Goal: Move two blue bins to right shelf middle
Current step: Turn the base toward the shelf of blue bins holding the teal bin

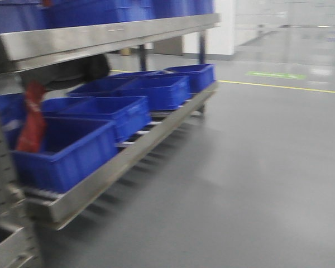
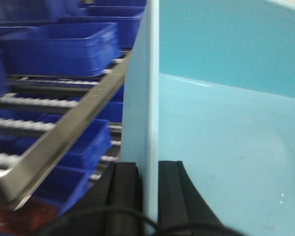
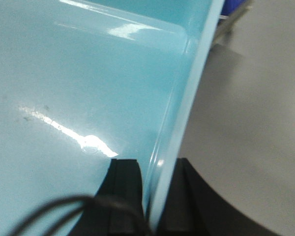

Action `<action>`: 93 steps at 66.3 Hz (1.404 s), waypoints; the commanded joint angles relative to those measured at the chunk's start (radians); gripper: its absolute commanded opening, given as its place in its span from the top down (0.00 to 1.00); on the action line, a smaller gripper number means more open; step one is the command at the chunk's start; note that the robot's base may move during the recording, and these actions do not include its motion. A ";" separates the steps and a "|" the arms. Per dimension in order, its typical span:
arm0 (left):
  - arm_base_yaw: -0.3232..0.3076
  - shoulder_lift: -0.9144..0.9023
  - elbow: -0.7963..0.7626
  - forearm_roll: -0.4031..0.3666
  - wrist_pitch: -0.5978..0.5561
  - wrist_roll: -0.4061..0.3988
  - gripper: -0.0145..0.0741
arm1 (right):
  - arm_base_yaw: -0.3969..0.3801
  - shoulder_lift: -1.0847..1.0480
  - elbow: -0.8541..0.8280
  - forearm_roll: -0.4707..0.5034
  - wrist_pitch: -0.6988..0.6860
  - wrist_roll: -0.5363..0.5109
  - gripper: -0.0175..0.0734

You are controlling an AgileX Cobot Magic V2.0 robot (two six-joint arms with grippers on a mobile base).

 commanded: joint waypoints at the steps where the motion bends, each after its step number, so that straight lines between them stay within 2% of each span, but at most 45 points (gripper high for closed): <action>1: -0.005 -0.012 -0.015 -0.068 -0.091 -0.015 0.96 | 0.008 -0.007 -0.006 0.054 -0.039 -0.029 0.97; 93: -0.005 -0.012 -0.015 -0.068 -0.091 -0.015 0.96 | 0.008 -0.007 -0.006 0.054 -0.039 -0.029 0.97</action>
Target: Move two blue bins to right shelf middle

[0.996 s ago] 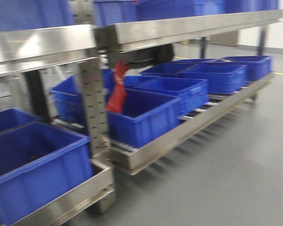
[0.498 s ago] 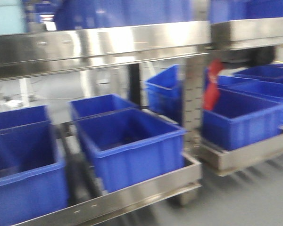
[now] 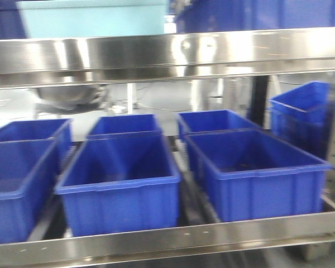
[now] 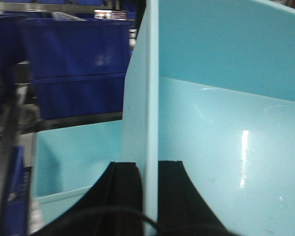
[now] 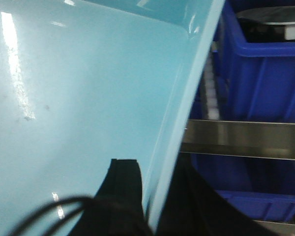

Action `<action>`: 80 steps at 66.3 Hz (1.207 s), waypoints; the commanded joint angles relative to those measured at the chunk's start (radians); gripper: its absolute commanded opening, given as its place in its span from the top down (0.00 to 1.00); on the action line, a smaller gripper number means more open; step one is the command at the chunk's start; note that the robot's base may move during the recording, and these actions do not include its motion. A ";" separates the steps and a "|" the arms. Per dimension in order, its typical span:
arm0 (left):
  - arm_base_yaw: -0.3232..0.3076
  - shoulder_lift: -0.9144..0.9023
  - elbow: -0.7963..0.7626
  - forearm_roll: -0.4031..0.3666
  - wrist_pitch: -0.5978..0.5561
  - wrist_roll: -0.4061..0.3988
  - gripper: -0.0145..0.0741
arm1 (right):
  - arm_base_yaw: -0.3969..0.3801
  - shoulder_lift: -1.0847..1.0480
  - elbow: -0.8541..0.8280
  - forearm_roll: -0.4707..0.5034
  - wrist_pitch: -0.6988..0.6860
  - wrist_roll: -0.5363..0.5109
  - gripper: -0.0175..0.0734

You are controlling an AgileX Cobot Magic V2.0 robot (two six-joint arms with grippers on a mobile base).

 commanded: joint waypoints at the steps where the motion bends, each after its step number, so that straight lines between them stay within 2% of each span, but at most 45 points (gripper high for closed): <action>1: -0.007 -0.012 -0.015 -0.070 -0.089 -0.017 0.96 | 0.008 -0.007 -0.006 0.047 -0.043 -0.031 0.97; 80: -0.007 -0.012 -0.015 -0.070 -0.089 -0.017 0.96 | 0.008 -0.007 -0.006 0.047 -0.043 -0.031 0.97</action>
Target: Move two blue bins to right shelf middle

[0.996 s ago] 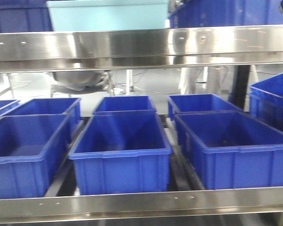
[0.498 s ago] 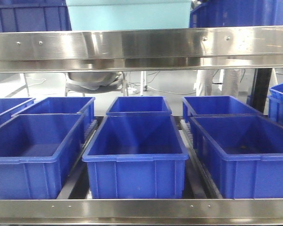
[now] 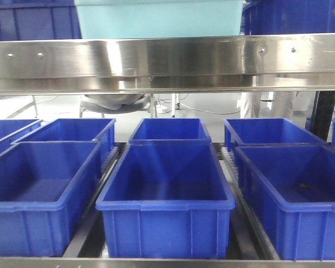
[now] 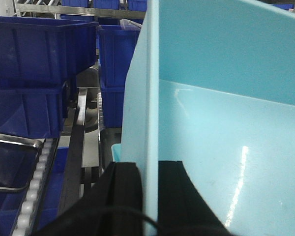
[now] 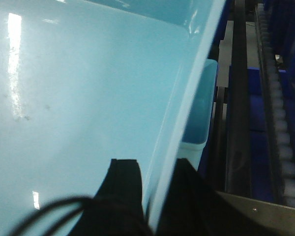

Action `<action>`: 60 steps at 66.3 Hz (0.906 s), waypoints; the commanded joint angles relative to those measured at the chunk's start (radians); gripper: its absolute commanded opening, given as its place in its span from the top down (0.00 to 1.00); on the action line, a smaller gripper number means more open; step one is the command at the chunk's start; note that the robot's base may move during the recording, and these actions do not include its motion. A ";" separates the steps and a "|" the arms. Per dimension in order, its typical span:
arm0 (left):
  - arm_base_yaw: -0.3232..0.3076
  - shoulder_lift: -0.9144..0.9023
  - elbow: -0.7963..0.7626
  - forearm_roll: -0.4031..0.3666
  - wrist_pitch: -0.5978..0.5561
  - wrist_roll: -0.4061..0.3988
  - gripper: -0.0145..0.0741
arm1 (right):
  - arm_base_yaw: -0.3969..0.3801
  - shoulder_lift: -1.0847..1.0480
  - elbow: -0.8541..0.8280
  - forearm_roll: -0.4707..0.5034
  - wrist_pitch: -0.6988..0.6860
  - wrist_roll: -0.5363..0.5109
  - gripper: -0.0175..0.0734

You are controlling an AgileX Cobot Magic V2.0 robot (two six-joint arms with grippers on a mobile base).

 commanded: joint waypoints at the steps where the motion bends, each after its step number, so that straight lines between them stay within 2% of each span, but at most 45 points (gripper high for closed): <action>1: -0.010 -0.012 -0.015 -0.070 -0.080 -0.017 0.96 | 0.008 -0.007 -0.006 0.043 -0.044 -0.032 0.97; 60: -0.010 -0.012 -0.015 -0.070 -0.080 -0.017 0.96 | 0.008 -0.007 -0.006 0.043 -0.044 -0.032 0.97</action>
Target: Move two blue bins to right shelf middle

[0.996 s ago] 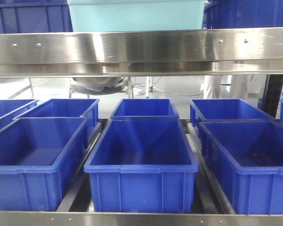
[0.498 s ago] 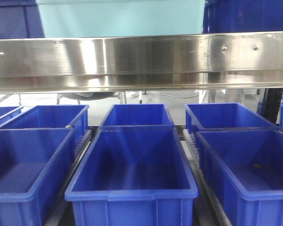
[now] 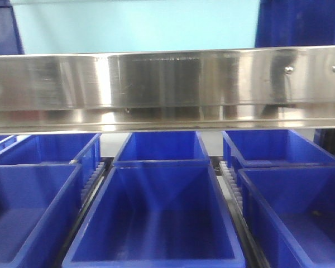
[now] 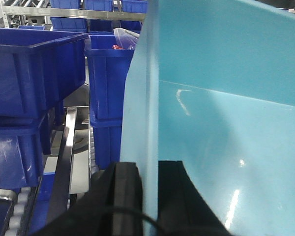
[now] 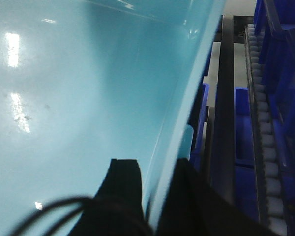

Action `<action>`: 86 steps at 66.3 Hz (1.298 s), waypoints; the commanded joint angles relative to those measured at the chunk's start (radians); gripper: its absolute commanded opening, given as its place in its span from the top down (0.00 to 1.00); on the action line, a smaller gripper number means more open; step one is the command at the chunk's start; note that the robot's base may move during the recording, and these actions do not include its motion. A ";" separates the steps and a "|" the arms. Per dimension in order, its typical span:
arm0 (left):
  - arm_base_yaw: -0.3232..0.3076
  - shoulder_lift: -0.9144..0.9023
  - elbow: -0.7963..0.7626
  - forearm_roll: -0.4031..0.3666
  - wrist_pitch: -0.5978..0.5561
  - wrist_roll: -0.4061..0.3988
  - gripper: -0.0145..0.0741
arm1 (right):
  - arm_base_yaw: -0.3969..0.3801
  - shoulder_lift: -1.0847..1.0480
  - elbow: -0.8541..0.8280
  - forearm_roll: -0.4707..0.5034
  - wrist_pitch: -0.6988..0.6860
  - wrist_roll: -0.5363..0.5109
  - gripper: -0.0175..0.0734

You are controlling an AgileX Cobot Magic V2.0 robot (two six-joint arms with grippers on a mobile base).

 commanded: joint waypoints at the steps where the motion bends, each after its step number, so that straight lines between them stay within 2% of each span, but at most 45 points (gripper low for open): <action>1: -0.010 -0.012 -0.015 -0.070 -0.075 -0.019 0.96 | 0.008 -0.007 -0.006 0.043 -0.044 -0.032 0.97; 86: -0.010 -0.012 -0.015 -0.070 -0.075 -0.019 0.96 | 0.008 -0.007 -0.006 0.043 -0.044 -0.032 0.97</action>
